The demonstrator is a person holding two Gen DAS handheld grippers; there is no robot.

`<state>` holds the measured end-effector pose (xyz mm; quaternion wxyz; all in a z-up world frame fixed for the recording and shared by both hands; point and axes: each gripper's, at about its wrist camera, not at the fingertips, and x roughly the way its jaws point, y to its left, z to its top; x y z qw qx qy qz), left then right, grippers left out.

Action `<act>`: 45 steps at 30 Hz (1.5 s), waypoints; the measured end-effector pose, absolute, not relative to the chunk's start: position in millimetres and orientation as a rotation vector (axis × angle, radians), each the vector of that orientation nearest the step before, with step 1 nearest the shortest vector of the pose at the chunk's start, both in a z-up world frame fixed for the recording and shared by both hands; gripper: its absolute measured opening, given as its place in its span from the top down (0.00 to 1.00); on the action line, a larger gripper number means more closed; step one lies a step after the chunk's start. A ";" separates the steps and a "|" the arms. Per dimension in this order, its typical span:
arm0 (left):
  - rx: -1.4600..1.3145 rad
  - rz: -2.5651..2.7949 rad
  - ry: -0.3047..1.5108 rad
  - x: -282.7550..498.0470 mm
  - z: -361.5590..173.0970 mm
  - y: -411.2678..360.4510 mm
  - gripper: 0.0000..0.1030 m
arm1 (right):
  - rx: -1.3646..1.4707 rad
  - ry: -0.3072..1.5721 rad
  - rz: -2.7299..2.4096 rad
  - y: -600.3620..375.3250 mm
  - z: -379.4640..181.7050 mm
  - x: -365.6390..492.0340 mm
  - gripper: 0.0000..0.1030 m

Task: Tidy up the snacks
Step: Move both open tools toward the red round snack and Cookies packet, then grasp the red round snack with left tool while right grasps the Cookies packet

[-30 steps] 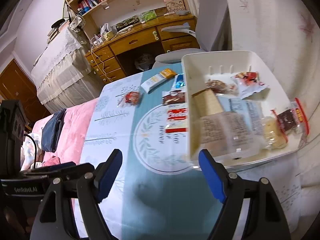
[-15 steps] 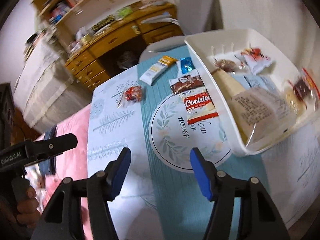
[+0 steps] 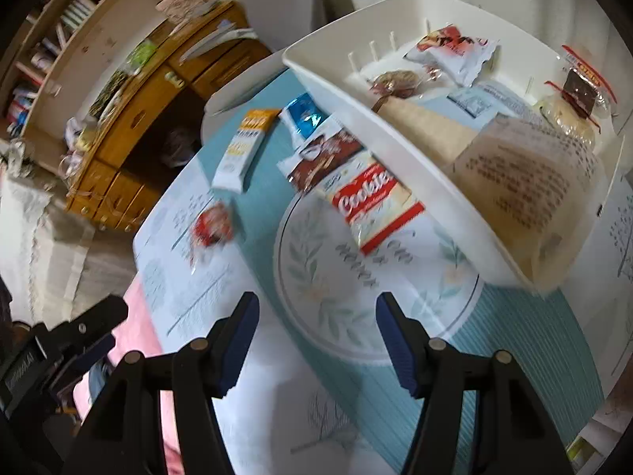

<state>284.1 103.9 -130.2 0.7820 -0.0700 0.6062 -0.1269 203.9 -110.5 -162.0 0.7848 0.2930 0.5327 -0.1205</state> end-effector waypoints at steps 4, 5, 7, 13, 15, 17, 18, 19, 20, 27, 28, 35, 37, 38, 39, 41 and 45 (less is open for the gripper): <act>-0.163 -0.284 1.310 302.0 -143.7 96.8 0.09 | 0.740 1.120 -0.313 -121.0 -177.9 217.0 0.40; -0.163 -0.284 1.306 307.9 -147.8 93.8 0.09 | 0.768 1.108 -0.331 -123.8 -182.2 220.2 0.40; -0.167 -0.280 1.295 317.7 -153.7 89.0 0.09 | 0.787 1.085 -0.358 -126.9 -188.6 227.0 0.40; -0.194 -0.273 1.264 351.1 -168.8 78.7 0.09 | 0.883 1.048 -0.437 -135.5 -209.8 246.4 0.40; -0.180 -0.257 1.272 361.1 -176.5 74.1 0.09 | 0.890 1.033 -0.488 -138.3 -213.9 252.0 0.39; -0.173 -0.251 1.288 367.8 -185.5 70.0 0.09 | 0.898 1.021 -0.548 -141.0 -217.6 257.4 0.38; -0.169 -0.245 1.300 370.7 -190.5 68.2 0.09 | 0.901 1.023 -0.569 -141.9 -219.7 260.5 0.35; -0.164 -0.237 1.310 372.5 -194.4 67.0 0.09 | 0.905 1.030 -0.590 -144.0 -222.3 263.9 0.33; -0.160 -0.226 1.316 374.9 -199.3 65.6 0.09 | 0.909 1.041 -0.614 -145.6 -225.1 267.5 0.32; -0.126 -0.231 1.341 382.7 -222.8 55.5 0.09 | 0.875 1.059 -0.722 -148.0 -232.4 279.8 0.30; -0.113 -0.229 1.337 383.6 -224.4 54.1 0.09 | 0.858 1.068 -0.740 -147.1 -233.4 281.1 0.30; -0.065 -0.212 1.372 389.5 -241.1 45.6 0.28 | 0.815 1.131 -0.820 -150.5 -244.1 285.7 0.28; -0.070 -0.216 1.372 389.9 -243.1 45.9 0.29 | 0.800 1.140 -0.813 -151.5 -244.7 287.3 0.28; -0.072 -0.216 1.368 389.9 -242.8 46.3 0.31 | 0.788 1.146 -0.806 -151.3 -245.1 288.8 0.28; -0.072 -0.223 1.360 389.7 -242.0 46.0 0.33 | 0.777 1.154 -0.800 -151.4 -245.5 290.2 0.28; -0.065 -0.241 1.344 388.1 -240.7 43.8 0.39 | 0.782 1.165 -0.794 -154.7 -246.2 292.3 0.28; -0.052 -0.274 1.316 383.5 -237.1 41.9 0.46 | 0.794 1.191 -0.787 -157.8 -247.8 300.1 0.29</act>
